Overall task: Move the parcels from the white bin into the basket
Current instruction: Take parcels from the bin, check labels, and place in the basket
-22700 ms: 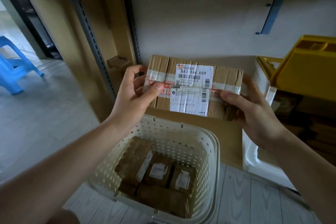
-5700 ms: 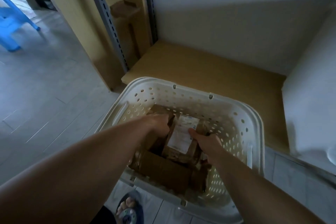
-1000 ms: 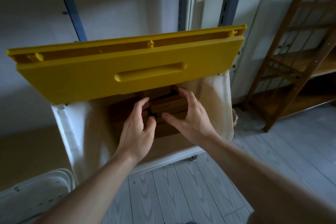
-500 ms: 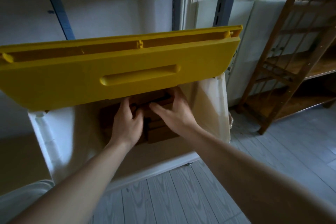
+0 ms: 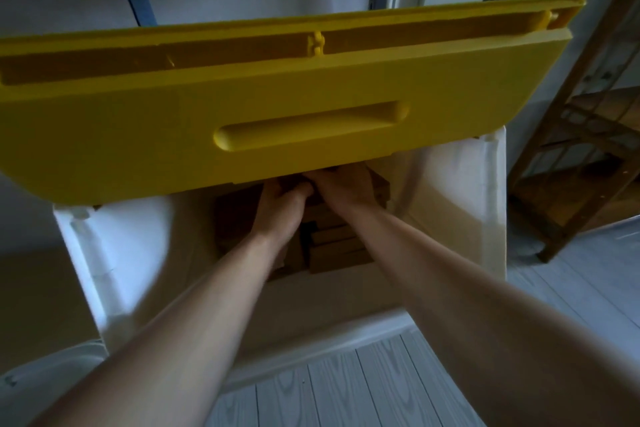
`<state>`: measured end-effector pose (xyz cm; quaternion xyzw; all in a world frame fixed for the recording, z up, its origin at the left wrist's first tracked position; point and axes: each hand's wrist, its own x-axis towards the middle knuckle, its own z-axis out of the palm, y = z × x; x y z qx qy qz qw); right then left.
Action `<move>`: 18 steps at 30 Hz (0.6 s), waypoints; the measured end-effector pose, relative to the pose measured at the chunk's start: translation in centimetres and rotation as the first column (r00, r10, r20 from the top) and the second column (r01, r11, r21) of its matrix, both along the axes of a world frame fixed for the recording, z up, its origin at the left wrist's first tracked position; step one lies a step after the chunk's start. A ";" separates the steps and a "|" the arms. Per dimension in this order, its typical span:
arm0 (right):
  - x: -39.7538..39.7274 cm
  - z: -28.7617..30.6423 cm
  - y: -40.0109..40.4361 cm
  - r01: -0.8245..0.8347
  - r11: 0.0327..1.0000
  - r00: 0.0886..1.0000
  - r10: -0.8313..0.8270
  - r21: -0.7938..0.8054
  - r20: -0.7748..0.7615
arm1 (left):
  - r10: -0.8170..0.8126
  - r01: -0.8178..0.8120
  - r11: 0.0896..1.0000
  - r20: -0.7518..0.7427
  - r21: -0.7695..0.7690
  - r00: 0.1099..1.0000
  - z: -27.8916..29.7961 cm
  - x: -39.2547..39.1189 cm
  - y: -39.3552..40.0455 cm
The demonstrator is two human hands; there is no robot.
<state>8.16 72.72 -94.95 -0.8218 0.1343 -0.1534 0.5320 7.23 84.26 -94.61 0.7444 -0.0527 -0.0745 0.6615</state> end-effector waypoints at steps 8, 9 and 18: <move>-4.4 4.0 1.8 0.054 0.979 0.990 -0.077 0.195 0.114 | 0.314 -0.371 0.911 -0.281 -0.178 0.907 2.9 -1.3 2.9; -5.5 4.4 2.0 0.032 0.973 0.995 -0.052 0.229 0.084 | 0.323 -0.384 0.905 -0.295 -0.181 0.899 3.6 -2.2 3.2; -14.6 6.6 3.5 -0.012 0.847 0.998 0.038 0.531 -0.040 | 0.106 -0.189 0.949 -0.308 -0.253 0.945 5.4 -10.8 7.2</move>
